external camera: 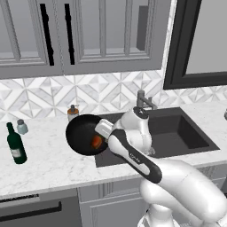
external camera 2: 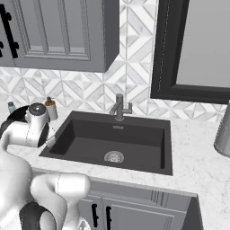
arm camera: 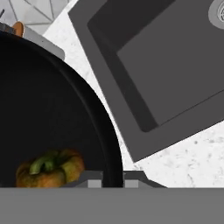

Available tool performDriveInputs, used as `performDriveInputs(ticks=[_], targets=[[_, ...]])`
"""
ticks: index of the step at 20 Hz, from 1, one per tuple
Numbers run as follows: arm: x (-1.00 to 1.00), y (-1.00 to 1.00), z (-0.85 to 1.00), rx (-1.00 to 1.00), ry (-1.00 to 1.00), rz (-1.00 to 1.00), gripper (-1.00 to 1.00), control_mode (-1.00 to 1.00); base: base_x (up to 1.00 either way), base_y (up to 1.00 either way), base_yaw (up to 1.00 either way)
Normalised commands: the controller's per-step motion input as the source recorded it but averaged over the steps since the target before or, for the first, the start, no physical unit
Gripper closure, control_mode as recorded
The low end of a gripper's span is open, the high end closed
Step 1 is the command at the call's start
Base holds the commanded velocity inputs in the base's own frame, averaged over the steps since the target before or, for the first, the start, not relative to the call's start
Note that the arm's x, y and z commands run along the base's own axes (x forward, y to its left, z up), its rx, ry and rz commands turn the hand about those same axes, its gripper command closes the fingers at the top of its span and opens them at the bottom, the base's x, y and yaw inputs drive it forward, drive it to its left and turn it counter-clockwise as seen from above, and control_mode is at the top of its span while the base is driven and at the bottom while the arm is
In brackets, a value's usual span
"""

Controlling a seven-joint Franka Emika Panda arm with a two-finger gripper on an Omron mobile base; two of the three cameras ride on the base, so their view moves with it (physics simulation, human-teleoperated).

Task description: Pick the bell pepper from the sink and place it in the bowl. Then pick the bowl and place it in the microwave. Then close the microwave door and press the start button.

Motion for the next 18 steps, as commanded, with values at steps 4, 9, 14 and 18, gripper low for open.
performDriveInputs(ticks=[4,9,14,18], targets=[[-0.13,-0.83,0.73,0.04,0.04,-0.10,1.00,-1.00,0.00,0.00,0.00],[-0.07,-0.41,0.55,0.00,0.16,-0.11,1.00,-1.00,0.00,0.00,0.00],[-0.01,-0.14,0.58,0.00,0.29,-0.13,1.00,-1.00,0.00,0.00,0.00],[-0.01,-0.11,0.61,0.00,0.20,-0.13,1.00,-1.00,0.00,0.00,0.00]])
